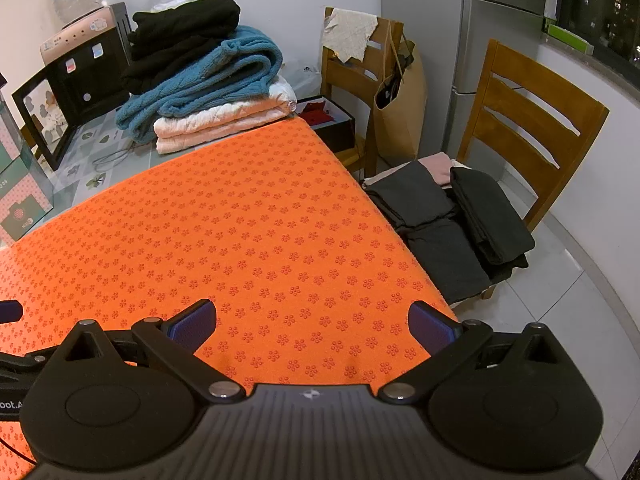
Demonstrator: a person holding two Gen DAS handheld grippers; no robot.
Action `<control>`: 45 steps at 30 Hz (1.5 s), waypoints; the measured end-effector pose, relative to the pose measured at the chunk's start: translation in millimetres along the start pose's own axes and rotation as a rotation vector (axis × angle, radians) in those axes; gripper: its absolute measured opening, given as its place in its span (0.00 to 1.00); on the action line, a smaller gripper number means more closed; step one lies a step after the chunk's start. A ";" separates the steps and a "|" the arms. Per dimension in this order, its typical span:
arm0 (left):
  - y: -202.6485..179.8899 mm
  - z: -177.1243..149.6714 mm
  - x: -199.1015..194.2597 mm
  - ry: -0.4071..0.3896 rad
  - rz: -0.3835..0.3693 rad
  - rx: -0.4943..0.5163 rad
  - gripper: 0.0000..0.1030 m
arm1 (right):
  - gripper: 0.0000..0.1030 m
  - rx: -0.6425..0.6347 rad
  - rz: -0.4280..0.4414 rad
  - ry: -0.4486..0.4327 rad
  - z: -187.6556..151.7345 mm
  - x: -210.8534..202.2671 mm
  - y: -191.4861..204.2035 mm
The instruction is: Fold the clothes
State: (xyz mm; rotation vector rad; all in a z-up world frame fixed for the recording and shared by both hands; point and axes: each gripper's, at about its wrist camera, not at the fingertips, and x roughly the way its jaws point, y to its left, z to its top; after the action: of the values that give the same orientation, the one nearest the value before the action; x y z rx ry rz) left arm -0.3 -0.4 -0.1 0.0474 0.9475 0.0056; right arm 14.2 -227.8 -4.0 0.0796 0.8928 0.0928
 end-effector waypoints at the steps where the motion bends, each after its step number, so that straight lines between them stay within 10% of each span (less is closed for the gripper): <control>1: -0.5 -0.3 -0.1 0.000 0.001 0.000 1.00 | 1.00 -0.002 -0.002 -0.003 0.0 -0.1 -0.1; 45: -11.1 -10.9 -0.7 0.050 -0.023 0.004 1.00 | 1.00 0.012 -0.005 -0.006 -4.2 -6.2 -2.2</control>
State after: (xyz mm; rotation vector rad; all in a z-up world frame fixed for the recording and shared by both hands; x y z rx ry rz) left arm -9.7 -11.1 -6.3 0.0404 0.9978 -0.0170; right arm 7.1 -230.6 -2.1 0.0891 0.8881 0.0820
